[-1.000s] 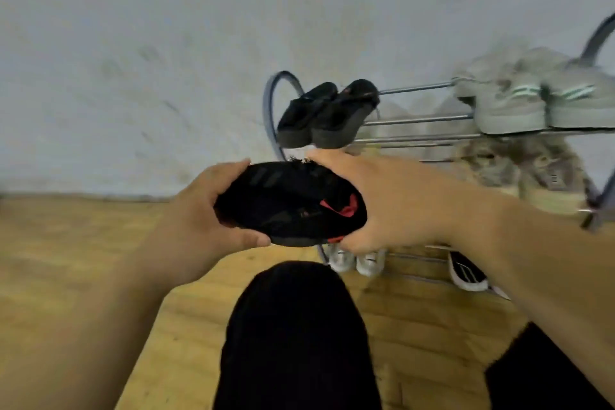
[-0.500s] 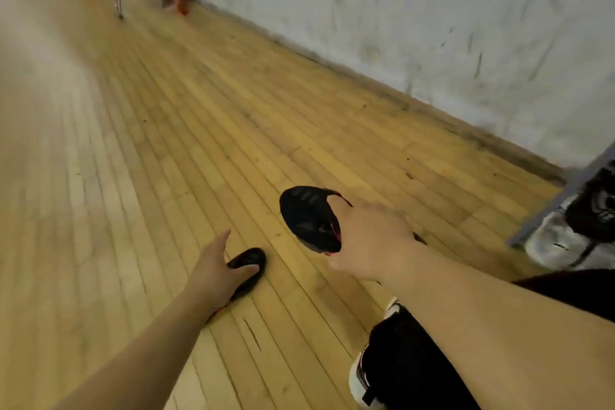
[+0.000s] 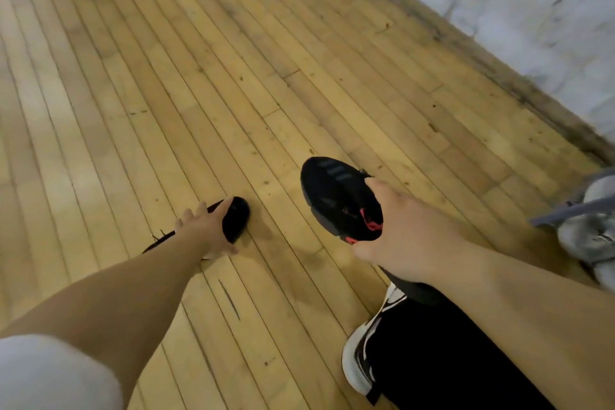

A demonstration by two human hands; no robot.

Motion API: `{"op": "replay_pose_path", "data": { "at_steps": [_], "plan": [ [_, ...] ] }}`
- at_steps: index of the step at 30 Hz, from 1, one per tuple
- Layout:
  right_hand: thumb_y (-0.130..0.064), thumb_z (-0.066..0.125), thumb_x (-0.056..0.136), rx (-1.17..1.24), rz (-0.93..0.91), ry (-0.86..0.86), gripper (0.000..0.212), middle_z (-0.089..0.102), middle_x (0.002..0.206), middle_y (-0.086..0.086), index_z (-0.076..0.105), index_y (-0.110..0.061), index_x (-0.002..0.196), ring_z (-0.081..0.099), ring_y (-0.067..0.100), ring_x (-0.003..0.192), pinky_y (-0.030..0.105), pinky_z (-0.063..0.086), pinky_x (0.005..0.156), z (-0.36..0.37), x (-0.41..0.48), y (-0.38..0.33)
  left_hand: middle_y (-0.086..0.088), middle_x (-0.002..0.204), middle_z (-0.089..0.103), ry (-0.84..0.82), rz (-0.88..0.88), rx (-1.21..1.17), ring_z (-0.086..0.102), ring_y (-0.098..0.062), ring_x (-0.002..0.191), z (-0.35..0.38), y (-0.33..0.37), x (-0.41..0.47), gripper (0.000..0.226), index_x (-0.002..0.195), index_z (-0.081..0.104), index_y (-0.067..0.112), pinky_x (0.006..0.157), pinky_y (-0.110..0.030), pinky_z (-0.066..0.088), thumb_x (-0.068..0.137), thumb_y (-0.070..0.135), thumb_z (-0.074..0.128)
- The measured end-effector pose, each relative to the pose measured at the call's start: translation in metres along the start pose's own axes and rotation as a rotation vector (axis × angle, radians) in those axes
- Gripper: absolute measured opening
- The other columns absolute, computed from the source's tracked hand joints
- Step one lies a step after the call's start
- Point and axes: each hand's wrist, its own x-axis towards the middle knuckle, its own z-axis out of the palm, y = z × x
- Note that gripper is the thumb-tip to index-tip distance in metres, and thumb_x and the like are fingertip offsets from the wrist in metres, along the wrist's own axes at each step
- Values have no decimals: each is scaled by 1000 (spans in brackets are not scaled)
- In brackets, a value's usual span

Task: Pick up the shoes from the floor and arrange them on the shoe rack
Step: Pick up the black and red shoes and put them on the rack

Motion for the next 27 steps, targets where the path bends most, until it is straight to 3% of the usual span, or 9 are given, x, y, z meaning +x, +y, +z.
{"op": "replay_pose_path", "data": {
  "at_steps": [5, 7, 10, 13, 16, 19, 21, 24, 27],
  "plan": [
    [-51, 73, 77, 19, 38, -57, 99, 52, 134, -11, 13, -38, 155, 54, 16, 108, 28, 44, 77, 0, 6, 8, -12, 153, 31, -8, 11, 95, 43, -40, 129, 7, 8, 11, 125, 154, -12, 55, 107, -59, 43, 75, 43, 83],
    [-50, 76, 77, 52, 62, -64, 95, 52, 128, -13, 18, -38, 152, 52, 14, 103, 27, 45, 76, -1, 8, 9, -11, 152, 32, 49, 104, 175, 45, -38, 124, 8, 14, 3, 119, 154, -12, 55, 100, -57, 47, 79, 40, 80],
    [-51, 76, 76, 88, 105, -62, 99, 54, 129, -12, 16, -37, 154, 54, 16, 103, 33, 52, 82, -4, 10, 9, -9, 152, 34, 57, 314, 223, 45, -36, 127, 16, 41, -22, 112, 153, -10, 57, 101, -55, 46, 80, 51, 75],
    [-48, 75, 77, 137, 152, -40, 96, 55, 117, -12, 17, -37, 154, 58, 18, 97, 35, 53, 76, -13, 11, 7, -5, 150, 35, 41, 320, 12, 42, -32, 127, 30, 88, -58, 109, 152, -9, 60, 104, -52, 43, 77, 59, 71],
    [-54, 73, 75, 169, 172, 41, 98, 61, 117, -9, 17, -38, 154, 62, 21, 96, 40, 57, 77, -34, 8, 6, -1, 146, 35, 106, 223, -477, 43, -28, 124, 15, 122, -82, 111, 153, -5, 62, 102, -45, 47, 73, 62, 71],
    [-55, 76, 73, 251, 169, 189, 99, 61, 123, -10, 18, -41, 153, 63, 21, 99, 42, 58, 81, -75, -6, 1, 8, 137, 35, 230, 273, -866, 44, -20, 125, -38, 142, -104, 114, 155, 2, 60, 104, -38, 46, 71, 58, 79],
    [-52, 80, 74, 344, 152, 340, 102, 58, 126, -14, 18, -43, 154, 62, 16, 98, 35, 55, 78, -114, -31, 4, 12, 133, 34, 315, 402, -929, 40, -14, 125, -89, 165, -126, 113, 156, 4, 59, 105, -34, 40, 73, 56, 81],
    [-47, 86, 75, 420, 100, 536, 96, 56, 107, -28, 26, -46, 151, 55, -5, 86, 17, 40, 66, -177, -90, 15, 13, 137, 35, 442, 610, -960, 37, -9, 126, -168, 204, -175, 113, 155, 2, 60, 104, -30, 34, 74, 56, 81],
    [-53, 87, 71, 426, 104, 690, 98, 58, 114, -29, 26, -50, 149, 60, 2, 99, 23, 43, 78, -227, -169, 48, 14, 141, 33, 492, 817, -983, 37, -6, 124, -235, 252, -239, 112, 156, 1, 60, 99, -28, 33, 77, 54, 80]
  ]
}}
